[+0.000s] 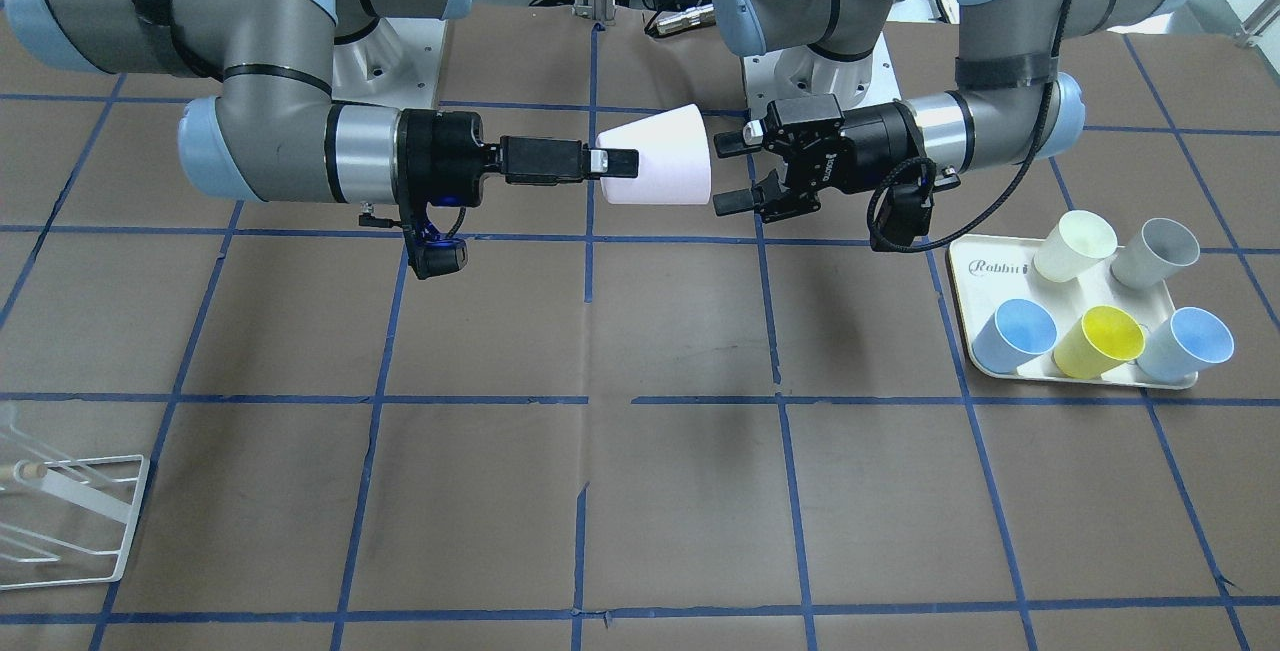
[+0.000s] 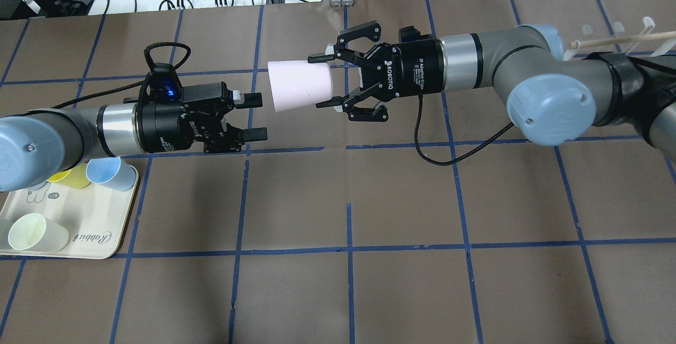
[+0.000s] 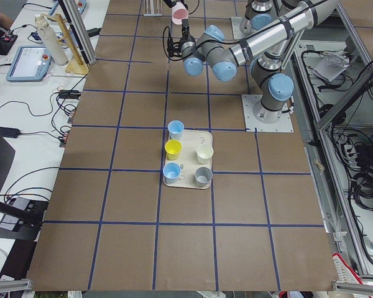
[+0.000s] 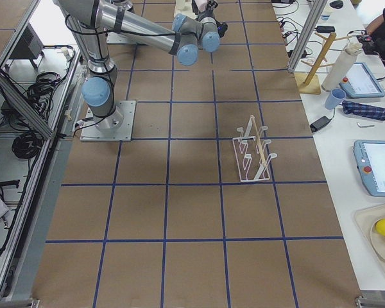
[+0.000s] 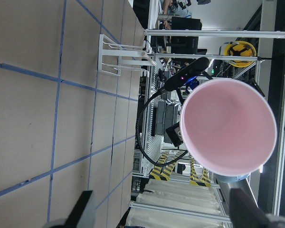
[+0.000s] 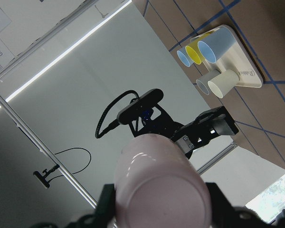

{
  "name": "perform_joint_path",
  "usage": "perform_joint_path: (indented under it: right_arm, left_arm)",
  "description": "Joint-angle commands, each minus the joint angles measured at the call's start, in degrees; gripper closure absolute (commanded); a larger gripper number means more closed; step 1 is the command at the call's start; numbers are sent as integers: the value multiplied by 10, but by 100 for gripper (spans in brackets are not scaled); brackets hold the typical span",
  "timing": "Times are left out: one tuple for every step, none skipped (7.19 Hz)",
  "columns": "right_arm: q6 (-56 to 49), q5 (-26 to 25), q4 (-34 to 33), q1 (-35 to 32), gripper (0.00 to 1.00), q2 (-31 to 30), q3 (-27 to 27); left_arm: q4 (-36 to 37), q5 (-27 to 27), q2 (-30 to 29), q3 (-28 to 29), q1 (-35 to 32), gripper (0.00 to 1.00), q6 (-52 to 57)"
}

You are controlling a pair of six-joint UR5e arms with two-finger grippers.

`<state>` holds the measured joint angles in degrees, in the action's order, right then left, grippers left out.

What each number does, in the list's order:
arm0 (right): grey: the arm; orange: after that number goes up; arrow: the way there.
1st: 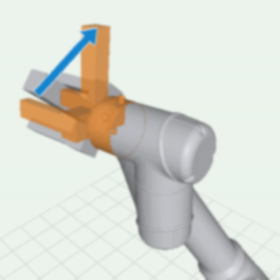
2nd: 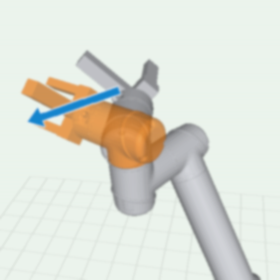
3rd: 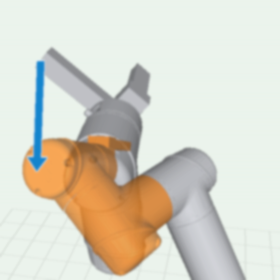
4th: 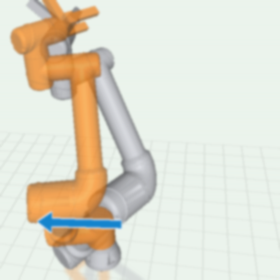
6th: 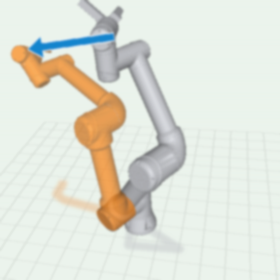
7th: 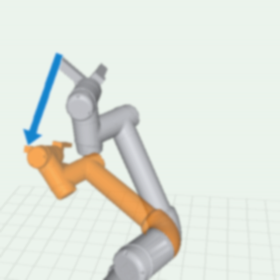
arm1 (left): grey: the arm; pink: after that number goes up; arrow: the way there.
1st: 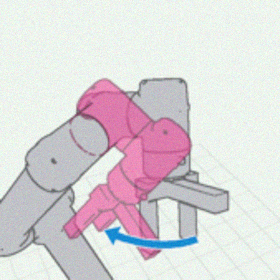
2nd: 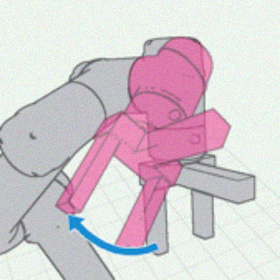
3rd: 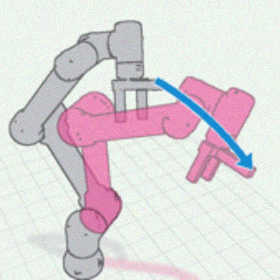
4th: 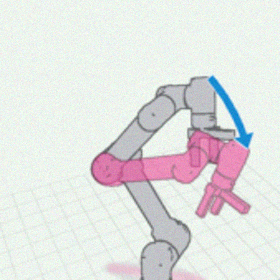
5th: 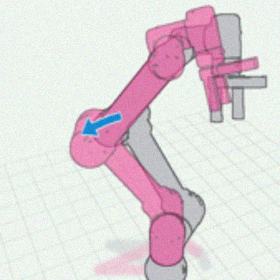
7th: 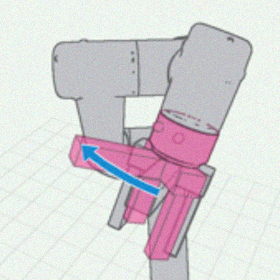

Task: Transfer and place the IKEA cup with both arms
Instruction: 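Extend the left gripper to the pink cup's base while the right gripper holds it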

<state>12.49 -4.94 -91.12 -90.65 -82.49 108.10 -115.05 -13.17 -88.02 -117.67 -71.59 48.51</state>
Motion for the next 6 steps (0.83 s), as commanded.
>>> perform_joint_path:
  right_arm:
    - [2, -1, 1, -2, 100, 0, 1]
    - [2, -2, 1, -3, 100, 0, 1]
    - [5, -2, 1, -3, 100, -1, 1]
    - [7, -2, 1, -3, 100, 0, 1]
    - [8, -2, 1, -5, 100, 1, 0]
    - [8, -2, 1, -5, 100, 6, 0]
  left_arm:
    - [0, 8, -1, 0, -5, 0, -2]
    - [1, 15, -1, 0, -19, 0, -2]
    - [3, 43, -2, 0, -33, 0, -10]
    - [4, 42, -1, 4, -31, 2, -23]
    - [4, 42, -2, 4, -31, 10, -25]
    - [18, 44, -6, 4, -30, 19, -26]
